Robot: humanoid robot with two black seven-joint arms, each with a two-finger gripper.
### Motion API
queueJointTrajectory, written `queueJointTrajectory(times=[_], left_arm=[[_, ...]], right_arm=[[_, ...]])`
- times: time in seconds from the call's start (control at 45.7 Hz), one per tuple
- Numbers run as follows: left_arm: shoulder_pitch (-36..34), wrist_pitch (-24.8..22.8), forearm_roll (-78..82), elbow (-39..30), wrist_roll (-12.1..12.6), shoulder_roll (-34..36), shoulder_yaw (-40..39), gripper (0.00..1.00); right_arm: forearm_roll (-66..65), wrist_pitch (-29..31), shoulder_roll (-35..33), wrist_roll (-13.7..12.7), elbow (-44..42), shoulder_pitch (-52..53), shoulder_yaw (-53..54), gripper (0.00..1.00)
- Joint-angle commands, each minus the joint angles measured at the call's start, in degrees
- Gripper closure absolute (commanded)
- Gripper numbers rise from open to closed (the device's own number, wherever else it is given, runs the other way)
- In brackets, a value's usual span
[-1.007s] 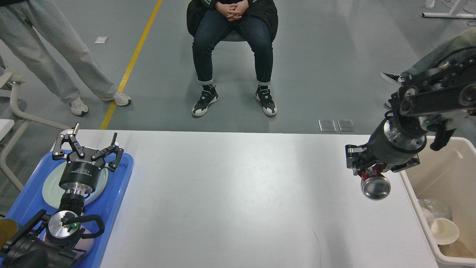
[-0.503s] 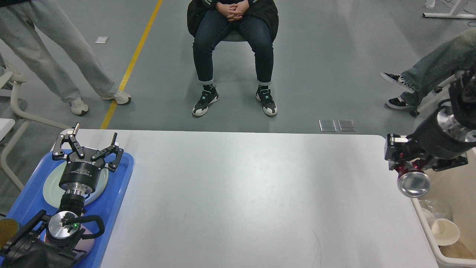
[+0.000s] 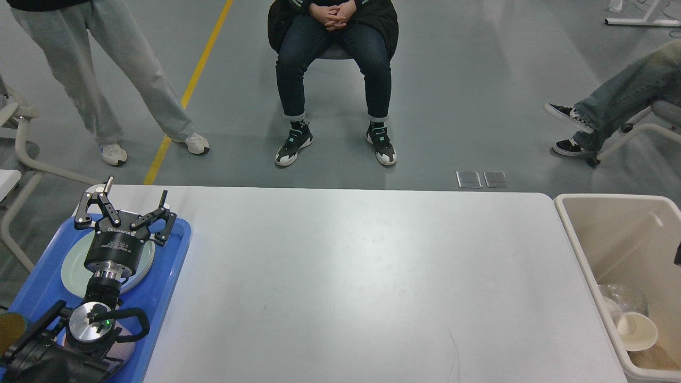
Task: Tidy desktop
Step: 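Release the red can into the bin and raise the right gripper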
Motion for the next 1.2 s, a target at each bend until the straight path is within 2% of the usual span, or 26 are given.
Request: queueJointTrajectory(times=[0.0,0.175,0.328,0.569,0.875,0.963,0.985,1.007,1.029,1.094,1.116,1.182], left_arm=[[0.0,0.0,0.0,0.0,0.0,0.0,0.0,0.04],[0.0,0.0,0.0,0.0,0.0,0.0,0.0,0.04],[0.0,0.0,0.0,0.0,0.0,0.0,0.0,0.04],[0.0,0.0,0.0,0.0,0.0,0.0,0.0,0.04],[0.0,0.0,0.0,0.0,0.0,0.0,0.0,0.04],[0.0,0.0,0.0,0.0,0.0,0.0,0.0,0.04],[0.0,0.0,0.0,0.0,0.0,0.0,0.0,0.04],[0.0,0.0,0.0,0.0,0.0,0.0,0.0,0.04],[0.0,0.0,0.0,0.0,0.0,0.0,0.0,0.04],[0.0,0.0,0.0,0.0,0.0,0.0,0.0,0.04],[0.0,0.0,0.0,0.1,0.0,0.0,0.0,0.04],[0.0,0.0,0.0,0.1,0.0,0.0,0.0,0.04]], right_arm=[[-0.1,-2.2,1.1,0.0,-13.6,-17.6,11.1,1.0],[0.6,-12.0,10.9,-0.2,-29.5,-36.0,18.9,1.0],[1.0,-20.6,17.0,-0.6,-39.2,-45.8,24.9,1.0],[1.0,-28.4,19.9,-1.7,-41.8,-51.6,29.8,1.0],[1.0,-28.9,20.8,-1.8,-41.7,-52.0,31.1,1.0],[1.0,-28.9,20.8,-1.8,-41.6,-52.0,31.1,0.94],[1.0,-28.8,20.8,-1.8,-41.5,-52.0,31.1,0.9],[0.9,-28.8,20.8,-1.7,-41.6,-52.0,31.1,0.82],[0.9,-29.0,20.8,-1.5,-41.7,-52.0,31.0,0.68],[0.9,-29.4,20.6,-1.3,-41.8,-52.0,31.0,0.12],[0.9,-29.8,20.6,-1.2,-41.8,-52.0,31.0,0.0],[0.9,-29.8,20.8,-1.2,-41.7,-52.0,30.9,0.0]])
